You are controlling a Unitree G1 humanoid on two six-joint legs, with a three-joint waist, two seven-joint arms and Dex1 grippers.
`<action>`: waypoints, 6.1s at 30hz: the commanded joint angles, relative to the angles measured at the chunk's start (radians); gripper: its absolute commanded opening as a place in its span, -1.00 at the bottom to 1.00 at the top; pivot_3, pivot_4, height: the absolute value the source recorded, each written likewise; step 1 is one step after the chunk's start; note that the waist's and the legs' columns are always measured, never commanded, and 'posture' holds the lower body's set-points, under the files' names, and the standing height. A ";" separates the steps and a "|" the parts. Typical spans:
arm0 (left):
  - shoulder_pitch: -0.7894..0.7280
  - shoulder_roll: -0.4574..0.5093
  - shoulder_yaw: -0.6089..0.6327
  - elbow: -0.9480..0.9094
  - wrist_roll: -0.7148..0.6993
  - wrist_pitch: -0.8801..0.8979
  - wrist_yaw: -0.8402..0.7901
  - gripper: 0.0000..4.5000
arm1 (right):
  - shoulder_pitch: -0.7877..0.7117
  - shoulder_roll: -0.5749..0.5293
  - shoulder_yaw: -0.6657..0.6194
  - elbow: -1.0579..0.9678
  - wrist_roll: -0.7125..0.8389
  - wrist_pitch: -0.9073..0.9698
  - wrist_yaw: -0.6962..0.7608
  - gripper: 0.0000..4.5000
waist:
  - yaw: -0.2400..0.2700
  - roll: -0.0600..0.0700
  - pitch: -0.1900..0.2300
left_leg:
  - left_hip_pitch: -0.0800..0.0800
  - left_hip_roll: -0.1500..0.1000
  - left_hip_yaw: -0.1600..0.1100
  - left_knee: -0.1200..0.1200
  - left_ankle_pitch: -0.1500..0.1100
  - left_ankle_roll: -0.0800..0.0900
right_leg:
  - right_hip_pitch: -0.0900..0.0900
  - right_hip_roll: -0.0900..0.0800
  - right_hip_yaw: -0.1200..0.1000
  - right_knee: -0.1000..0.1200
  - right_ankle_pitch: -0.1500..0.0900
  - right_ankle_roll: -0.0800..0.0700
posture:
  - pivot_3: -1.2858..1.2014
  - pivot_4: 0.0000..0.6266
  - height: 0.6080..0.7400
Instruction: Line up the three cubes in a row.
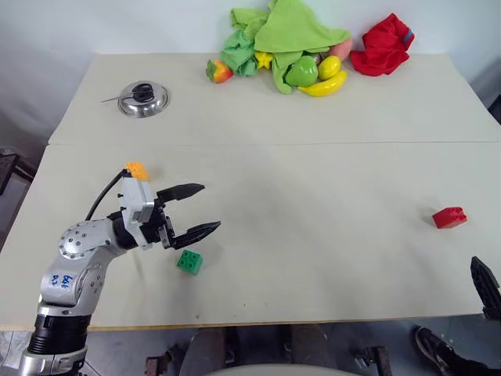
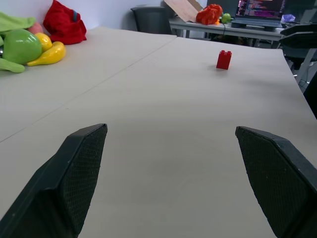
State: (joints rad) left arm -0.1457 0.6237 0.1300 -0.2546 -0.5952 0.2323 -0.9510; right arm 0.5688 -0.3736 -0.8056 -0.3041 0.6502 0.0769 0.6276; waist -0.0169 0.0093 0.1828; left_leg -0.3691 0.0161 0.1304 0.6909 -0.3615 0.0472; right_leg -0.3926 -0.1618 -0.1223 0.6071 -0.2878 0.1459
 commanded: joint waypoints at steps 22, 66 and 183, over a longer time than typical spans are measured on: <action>0.032 -0.028 -0.018 -0.063 0.019 -0.011 0.003 0.98 | -0.534 -0.496 0.237 0.425 -0.110 0.516 -0.021 0.92 | 0.016 0.000 0.000 | -0.002 -0.002 -0.001 0.001 0.001 0.003 | 0.000 -0.003 -0.003 -0.001 0.001 0.001 | 0.03 -0.52 1.00; 0.006 0.017 0.024 -0.001 0.012 -0.032 -0.092 1.00 | -1.344 -0.447 1.150 1.096 -0.294 -0.438 0.987 0.40 | -0.002 -0.001 0.001 | -0.002 -0.001 -0.011 0.009 0.001 0.002 | 0.009 -0.003 -0.012 -0.003 0.001 0.002 | 0.03 -0.52 1.00; 0.396 -0.231 0.526 0.146 0.151 -0.320 0.289 0.99 | -0.632 -0.125 0.610 0.101 0.074 -0.129 0.562 1.00 | 0.039 -0.002 0.004 | -0.002 -0.004 -0.017 0.009 -0.005 0.006 | 0.016 -0.006 -0.013 -0.014 0.004 0.006 | 0.03 -0.52 1.00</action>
State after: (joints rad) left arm 0.2381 0.3928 0.6437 -0.0424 -0.4239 -0.0895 -0.6927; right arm -0.0590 -0.4977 -0.1662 -0.1924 0.7158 -0.0430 1.1990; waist 0.0223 0.0074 0.1871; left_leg -0.3708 0.0120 0.1137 0.6995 -0.3663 0.0530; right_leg -0.3763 -0.1681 -0.1353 0.5936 -0.2839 0.1523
